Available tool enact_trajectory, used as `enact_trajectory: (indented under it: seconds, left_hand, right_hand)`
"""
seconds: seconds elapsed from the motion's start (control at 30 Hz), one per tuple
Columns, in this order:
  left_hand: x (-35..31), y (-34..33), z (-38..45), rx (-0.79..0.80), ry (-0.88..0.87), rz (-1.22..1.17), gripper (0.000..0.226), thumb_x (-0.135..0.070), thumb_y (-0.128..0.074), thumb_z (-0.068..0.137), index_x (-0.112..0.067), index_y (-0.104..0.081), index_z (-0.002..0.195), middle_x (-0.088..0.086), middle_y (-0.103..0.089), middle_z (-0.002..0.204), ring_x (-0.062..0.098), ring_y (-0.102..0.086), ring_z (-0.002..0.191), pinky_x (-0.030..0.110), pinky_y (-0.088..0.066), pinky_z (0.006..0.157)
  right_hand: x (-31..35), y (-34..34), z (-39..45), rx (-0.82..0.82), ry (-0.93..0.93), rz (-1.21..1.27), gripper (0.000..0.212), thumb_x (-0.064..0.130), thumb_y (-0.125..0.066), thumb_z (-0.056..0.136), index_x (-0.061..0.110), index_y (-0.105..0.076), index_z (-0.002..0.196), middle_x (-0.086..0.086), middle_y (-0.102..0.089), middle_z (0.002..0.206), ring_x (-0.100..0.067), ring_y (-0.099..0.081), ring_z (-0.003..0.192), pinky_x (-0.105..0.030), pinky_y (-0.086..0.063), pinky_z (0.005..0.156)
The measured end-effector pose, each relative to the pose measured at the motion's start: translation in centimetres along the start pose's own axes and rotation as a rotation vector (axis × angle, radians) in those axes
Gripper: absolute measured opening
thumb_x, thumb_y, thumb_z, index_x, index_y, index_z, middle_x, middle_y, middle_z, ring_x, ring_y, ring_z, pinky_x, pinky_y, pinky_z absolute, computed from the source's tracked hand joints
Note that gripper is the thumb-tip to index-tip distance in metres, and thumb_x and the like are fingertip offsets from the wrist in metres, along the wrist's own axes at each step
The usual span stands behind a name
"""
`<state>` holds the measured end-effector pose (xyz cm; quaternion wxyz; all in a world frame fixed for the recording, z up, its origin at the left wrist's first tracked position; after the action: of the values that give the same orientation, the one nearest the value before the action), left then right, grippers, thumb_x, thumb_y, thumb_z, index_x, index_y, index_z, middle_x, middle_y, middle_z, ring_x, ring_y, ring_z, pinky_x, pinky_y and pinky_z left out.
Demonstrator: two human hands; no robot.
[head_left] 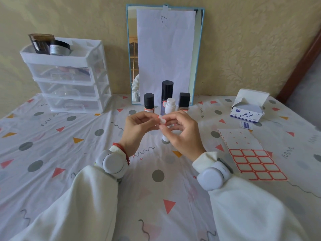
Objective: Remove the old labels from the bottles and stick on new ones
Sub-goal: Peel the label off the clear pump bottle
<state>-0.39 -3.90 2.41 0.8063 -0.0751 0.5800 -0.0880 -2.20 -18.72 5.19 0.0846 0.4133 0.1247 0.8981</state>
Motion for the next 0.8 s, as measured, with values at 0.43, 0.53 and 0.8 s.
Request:
enact_trajectory:
  seconds: [0.43, 0.53, 0.8]
  left_hand:
    - [0.1, -0.2, 0.0, -0.004, -0.027, 0.067, 0.018, 0.012, -0.071, 0.074, -0.005, -0.067, 0.079, 0.014, -0.073, 0.074, 0.027, -0.072, 0.070, 0.029, -0.056, 0.068]
    - [-0.1, -0.5, -0.1, 0.029, -0.042, 0.065, 0.017, 0.008, -0.069, 0.079, -0.009, -0.071, 0.077, 0.014, -0.073, 0.079, 0.027, -0.071, 0.074, 0.030, -0.056, 0.071]
    - [0.3, -0.8, 0.0, 0.060, 0.032, 0.077, 0.003, -0.001, -0.067, 0.082, -0.001, -0.065, 0.081, 0.017, -0.064, 0.086, 0.024, -0.061, 0.070, 0.029, -0.052, 0.066]
  right_hand:
    - [-1.5, 0.3, 0.3, -0.027, -0.164, 0.013, 0.007, 0.010, -0.072, 0.083, 0.010, -0.070, 0.089, 0.004, -0.065, 0.083, -0.006, -0.061, 0.071, -0.014, -0.046, 0.062]
    - [-1.4, 0.3, 0.3, -0.029, -0.122, 0.023, 0.003, 0.009, -0.072, 0.083, 0.007, -0.070, 0.082, -0.005, -0.065, 0.076, -0.019, -0.060, 0.069, -0.022, -0.046, 0.062]
    - [-2.4, 0.0, 0.2, 0.000, -0.233, 0.190, 0.006, 0.013, -0.066, 0.089, 0.009, -0.069, 0.086, -0.010, -0.069, 0.070, -0.008, -0.059, 0.056, -0.023, -0.051, 0.056]
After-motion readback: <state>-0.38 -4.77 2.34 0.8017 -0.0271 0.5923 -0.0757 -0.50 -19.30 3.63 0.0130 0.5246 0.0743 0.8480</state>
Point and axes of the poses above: each hand's wrist, its own z-axis towards the middle knuckle, its own y-axis out of the back of the hand, x = y × z, the point moved 6 cm from there along z, towards the middle knuckle
